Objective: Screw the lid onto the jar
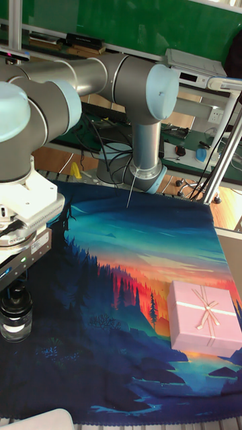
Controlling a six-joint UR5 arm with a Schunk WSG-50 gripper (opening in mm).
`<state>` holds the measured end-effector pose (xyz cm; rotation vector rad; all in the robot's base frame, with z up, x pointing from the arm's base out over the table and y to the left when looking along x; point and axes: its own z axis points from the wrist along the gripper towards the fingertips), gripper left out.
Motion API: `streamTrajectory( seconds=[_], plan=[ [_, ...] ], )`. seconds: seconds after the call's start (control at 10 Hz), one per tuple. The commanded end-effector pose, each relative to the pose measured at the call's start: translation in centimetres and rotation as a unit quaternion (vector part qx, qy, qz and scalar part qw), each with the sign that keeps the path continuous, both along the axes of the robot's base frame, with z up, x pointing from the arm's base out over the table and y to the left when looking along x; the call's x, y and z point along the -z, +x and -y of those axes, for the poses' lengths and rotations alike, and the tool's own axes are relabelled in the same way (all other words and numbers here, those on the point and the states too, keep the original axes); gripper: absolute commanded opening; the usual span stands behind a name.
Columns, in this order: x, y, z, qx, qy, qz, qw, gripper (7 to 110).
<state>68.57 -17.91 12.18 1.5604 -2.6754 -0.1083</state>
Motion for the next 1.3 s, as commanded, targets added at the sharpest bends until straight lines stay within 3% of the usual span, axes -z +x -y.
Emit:
streamTrajectory(
  seconds=[0.0,0.6,0.9,1.2],
  plan=[
    [-1.4,-0.2,0.0,0.000,0.007,0.004,1.0000,44],
    [-3.7,-1.4,-0.1,-0.029,0.033,-0.007,0.9990,44],
    [-2.9,-0.9,0.2,-0.043,0.021,-0.002,0.9989,44],
    [-1.8,0.9,-0.2,-0.055,0.026,0.013,0.9981,44]
  ],
)
